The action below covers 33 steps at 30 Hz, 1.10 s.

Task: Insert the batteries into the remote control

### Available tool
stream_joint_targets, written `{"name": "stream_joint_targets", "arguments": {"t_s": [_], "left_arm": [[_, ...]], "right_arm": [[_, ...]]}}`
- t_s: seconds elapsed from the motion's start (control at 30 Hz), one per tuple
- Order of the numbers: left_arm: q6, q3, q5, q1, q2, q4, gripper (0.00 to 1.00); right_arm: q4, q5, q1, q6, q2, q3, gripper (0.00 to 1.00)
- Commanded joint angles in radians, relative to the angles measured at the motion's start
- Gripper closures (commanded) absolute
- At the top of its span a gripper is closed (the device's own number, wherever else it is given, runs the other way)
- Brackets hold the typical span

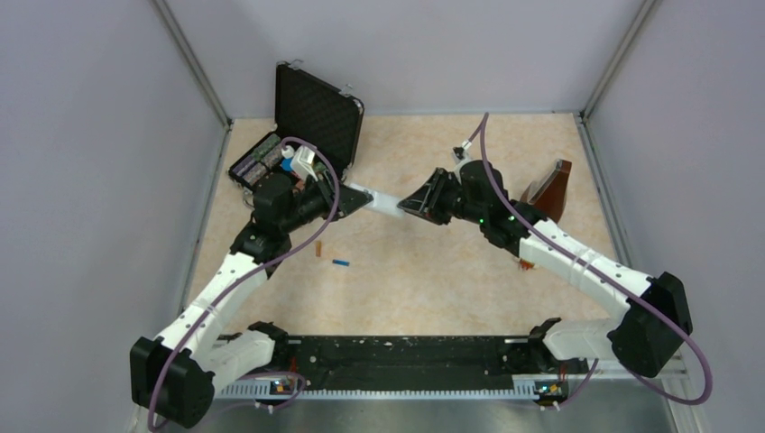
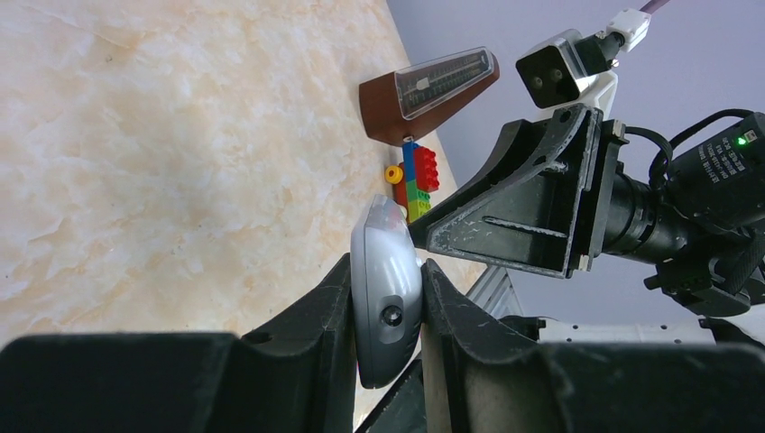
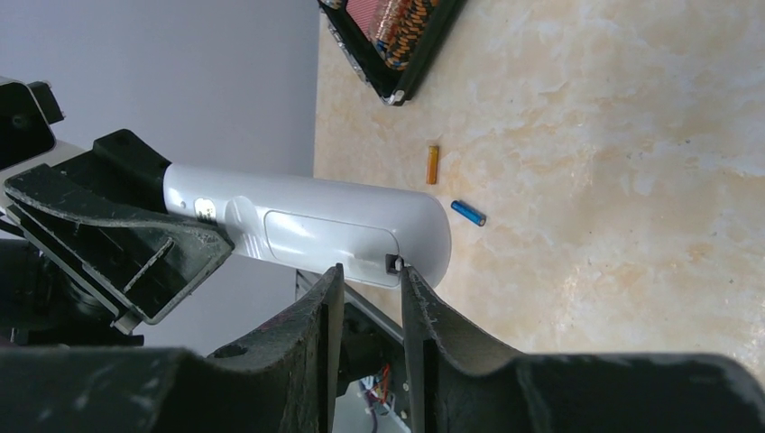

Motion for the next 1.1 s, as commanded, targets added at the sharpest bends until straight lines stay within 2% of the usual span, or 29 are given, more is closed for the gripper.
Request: {"name": "stream_joint_targets", "arguments": {"t_s": [0.0, 0.3, 0.77, 1.07], "left_arm": [[-0.015, 0.004, 0.022, 0.000, -0.021, 0.086, 1.00], [-0.003, -0.003, 0.070, 0.001, -0.020, 0.076, 1.00], [0.045, -0.004, -0.022, 0.001, -0.043, 0.022, 1.00], [0.035, -0.017, -0.014, 0.000, -0.041, 0.022, 1.00]], "right_arm": [[0.071, -0.026, -0.003, -0.011, 0.015, 0.015, 0.71], [0.185, -0.084, -0.003, -0.034, 0.014, -0.018, 0.71], [0.019, 0.030, -0.003, -0.066, -0.023, 0.012, 0.72], [0.071, 0.005, -0.003, -0.079, -0.006, 0.013, 0.72]]}}
